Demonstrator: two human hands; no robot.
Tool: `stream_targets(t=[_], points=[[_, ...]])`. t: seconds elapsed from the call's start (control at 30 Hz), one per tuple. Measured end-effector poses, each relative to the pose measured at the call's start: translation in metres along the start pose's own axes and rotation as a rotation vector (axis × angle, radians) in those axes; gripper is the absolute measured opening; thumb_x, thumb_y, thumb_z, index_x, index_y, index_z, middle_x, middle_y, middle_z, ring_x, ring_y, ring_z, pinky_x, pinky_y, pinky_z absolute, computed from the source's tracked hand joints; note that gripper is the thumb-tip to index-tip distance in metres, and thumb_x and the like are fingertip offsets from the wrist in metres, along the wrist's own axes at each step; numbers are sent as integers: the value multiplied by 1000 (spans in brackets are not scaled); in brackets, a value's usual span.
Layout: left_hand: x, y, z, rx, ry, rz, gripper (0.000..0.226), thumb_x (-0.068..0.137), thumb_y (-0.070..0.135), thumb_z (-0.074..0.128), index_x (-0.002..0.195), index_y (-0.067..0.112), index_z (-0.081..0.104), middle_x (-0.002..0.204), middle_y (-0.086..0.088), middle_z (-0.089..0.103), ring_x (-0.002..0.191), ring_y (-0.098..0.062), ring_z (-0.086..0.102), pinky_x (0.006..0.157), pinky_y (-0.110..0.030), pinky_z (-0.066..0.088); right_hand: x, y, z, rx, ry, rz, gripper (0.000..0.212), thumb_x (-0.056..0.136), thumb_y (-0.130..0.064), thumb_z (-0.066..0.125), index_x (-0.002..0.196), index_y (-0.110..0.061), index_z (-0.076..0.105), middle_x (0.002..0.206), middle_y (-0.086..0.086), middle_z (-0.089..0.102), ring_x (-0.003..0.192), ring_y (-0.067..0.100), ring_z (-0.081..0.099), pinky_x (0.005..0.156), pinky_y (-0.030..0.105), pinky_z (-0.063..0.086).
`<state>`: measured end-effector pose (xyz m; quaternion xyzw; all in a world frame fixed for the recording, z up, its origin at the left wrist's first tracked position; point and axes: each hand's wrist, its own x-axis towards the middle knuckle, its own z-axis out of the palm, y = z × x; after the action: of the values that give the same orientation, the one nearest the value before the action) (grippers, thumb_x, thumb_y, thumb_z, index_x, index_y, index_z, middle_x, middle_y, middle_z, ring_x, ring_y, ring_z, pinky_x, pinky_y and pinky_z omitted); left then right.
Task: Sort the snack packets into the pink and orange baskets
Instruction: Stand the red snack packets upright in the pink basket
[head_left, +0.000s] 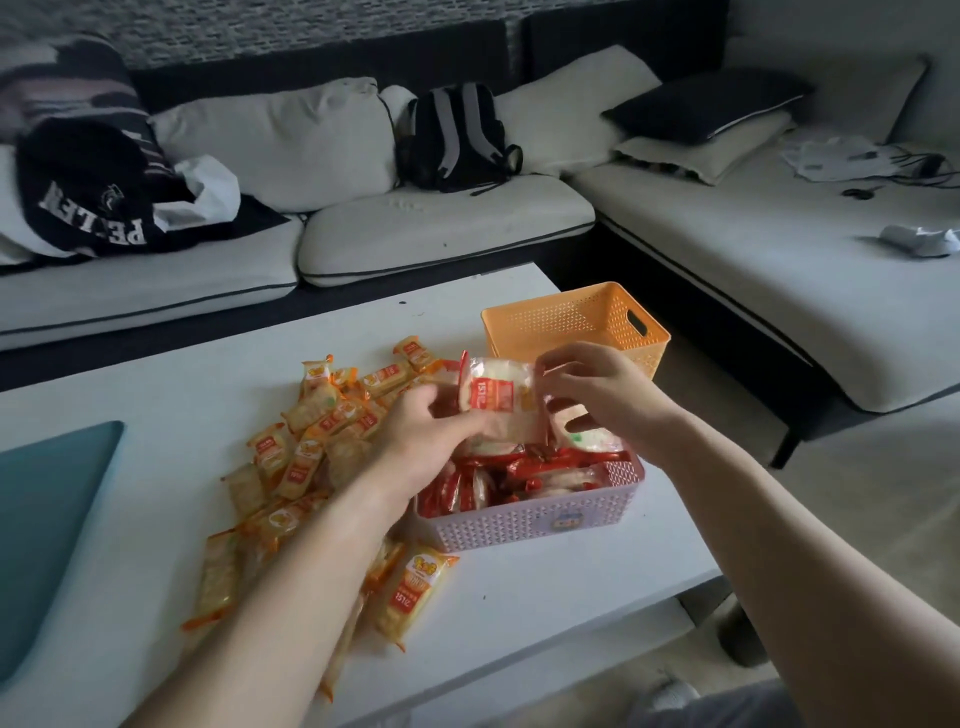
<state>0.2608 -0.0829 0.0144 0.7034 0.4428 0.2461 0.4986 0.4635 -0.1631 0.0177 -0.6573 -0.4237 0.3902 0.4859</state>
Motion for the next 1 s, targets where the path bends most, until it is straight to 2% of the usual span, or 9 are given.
stream_targets(t=[0.17,0.33,0.43,0.5,0.57,0.73,0.83,0.93,1.0], points=[[-7,-19,-23,328,-48,-41,28,69,43,79,94,37,70,92,16,74,91,-9,69,84,-40,58,2,10,12,-510,-105,-185,14,89,-7,70,93,-20,72,89,-7,72,76,9,68,59,12,51],[-10,-17,-17,495,26,-7,23,74,43,75,95,36,68,86,18,71,83,-5,67,79,-38,58,4,20,27,-708,-77,-247,19,82,-3,73,95,-17,75,92,-7,73,81,10,69,75,31,62],[-13,-16,-9,695,38,31,35,77,51,75,107,38,63,93,18,69,87,-9,65,69,-30,52,4,21,30,-806,-87,-245,16,84,-10,72,96,-21,75,94,-6,75,83,12,70,78,34,61],[-16,-19,1,769,6,83,49,79,52,75,122,43,54,101,14,68,91,-13,64,67,-28,49,4,23,32,-897,-113,-238,16,88,-16,69,92,-29,77,90,-10,75,81,12,71,77,33,61],[-19,-25,11,744,-45,135,58,84,45,72,132,47,41,106,5,66,92,-20,66,76,-35,57,5,27,33,-969,-111,-236,20,89,-15,67,93,-31,78,88,-8,76,81,15,71,76,34,62],[-12,-25,23,743,-65,129,35,86,49,55,118,49,40,90,0,67,76,-26,67,69,-43,60,7,36,37,-1115,-140,-267,11,86,-19,63,84,-23,74,74,-4,70,72,16,68,71,35,62],[-6,-16,23,817,-111,98,40,85,51,55,123,44,43,94,1,67,83,-28,66,74,-43,59,6,35,39,-1129,-179,-225,17,87,-18,59,73,-17,69,67,0,65,65,19,66,64,35,61],[1,-11,24,878,-155,61,45,84,54,56,125,39,49,104,-1,69,90,-29,66,77,-41,59,6,28,39,-1013,-23,-218,19,85,-10,58,68,-16,65,69,3,65,64,23,65,51,29,51],[4,-10,27,935,-175,48,44,83,55,56,123,37,51,98,1,68,86,-27,66,71,-37,57,8,24,39,-883,165,-273,13,85,-12,59,89,-17,71,89,0,70,76,23,67,58,31,54]])
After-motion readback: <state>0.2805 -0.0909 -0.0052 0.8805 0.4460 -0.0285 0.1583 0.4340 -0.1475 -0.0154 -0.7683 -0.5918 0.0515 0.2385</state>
